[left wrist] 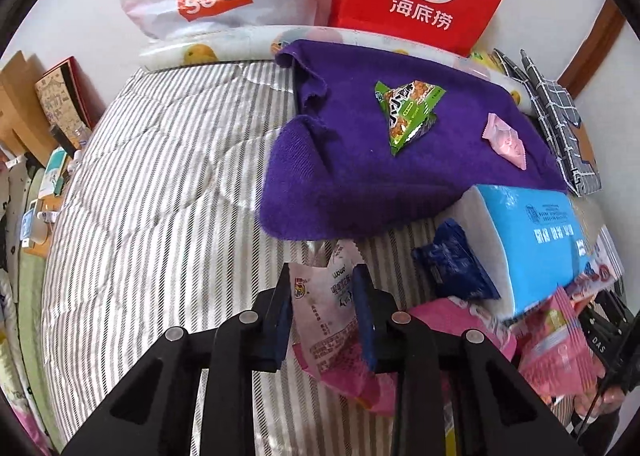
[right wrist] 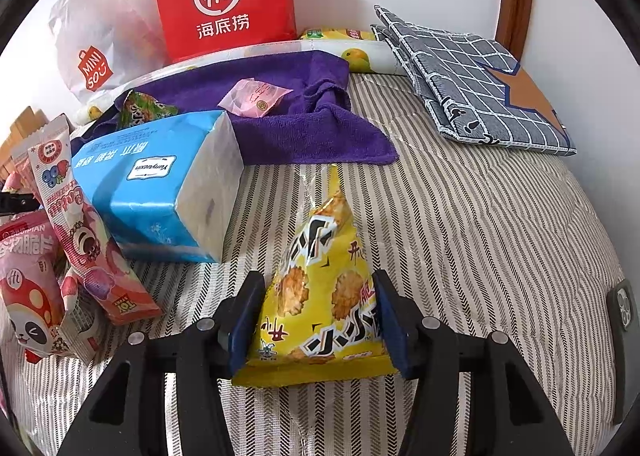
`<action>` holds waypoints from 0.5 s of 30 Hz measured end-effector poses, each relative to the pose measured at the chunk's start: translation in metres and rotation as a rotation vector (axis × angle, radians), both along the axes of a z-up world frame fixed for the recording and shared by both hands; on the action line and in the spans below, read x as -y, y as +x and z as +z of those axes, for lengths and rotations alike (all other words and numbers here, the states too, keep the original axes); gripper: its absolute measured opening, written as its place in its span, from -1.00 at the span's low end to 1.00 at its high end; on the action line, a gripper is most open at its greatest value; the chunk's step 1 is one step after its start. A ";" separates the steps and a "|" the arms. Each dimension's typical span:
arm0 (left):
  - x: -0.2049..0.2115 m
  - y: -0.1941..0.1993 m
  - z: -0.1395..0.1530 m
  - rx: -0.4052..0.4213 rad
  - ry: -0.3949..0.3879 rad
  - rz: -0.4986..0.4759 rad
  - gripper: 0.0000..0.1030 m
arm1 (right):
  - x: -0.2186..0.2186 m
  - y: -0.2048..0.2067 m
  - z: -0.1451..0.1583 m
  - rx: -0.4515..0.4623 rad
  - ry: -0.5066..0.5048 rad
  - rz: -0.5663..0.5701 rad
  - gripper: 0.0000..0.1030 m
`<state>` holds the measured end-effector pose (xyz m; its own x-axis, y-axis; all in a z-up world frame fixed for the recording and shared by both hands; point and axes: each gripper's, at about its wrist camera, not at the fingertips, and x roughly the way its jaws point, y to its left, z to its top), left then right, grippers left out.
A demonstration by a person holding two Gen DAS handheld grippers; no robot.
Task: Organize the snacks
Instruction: 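Grasp the white-and-pink packet with the left tool while the right tool holds the yellow bag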
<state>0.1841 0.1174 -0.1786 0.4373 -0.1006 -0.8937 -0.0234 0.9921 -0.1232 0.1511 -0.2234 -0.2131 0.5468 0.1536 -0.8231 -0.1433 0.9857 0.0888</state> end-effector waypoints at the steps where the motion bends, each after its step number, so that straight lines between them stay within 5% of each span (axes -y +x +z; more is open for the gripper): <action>1: -0.002 -0.003 0.001 0.001 -0.002 0.002 -0.46 | 0.000 0.000 0.000 0.000 -0.002 0.000 0.07; 15: -0.003 -0.006 -0.017 -0.008 -0.018 0.026 -0.16 | -0.003 0.000 0.000 0.000 -0.010 0.011 0.15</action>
<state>0.1780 0.1205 -0.1957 0.4326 -0.1053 -0.8954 -0.0502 0.9888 -0.1406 0.1512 -0.2209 -0.2133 0.5450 0.1508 -0.8248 -0.1538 0.9850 0.0785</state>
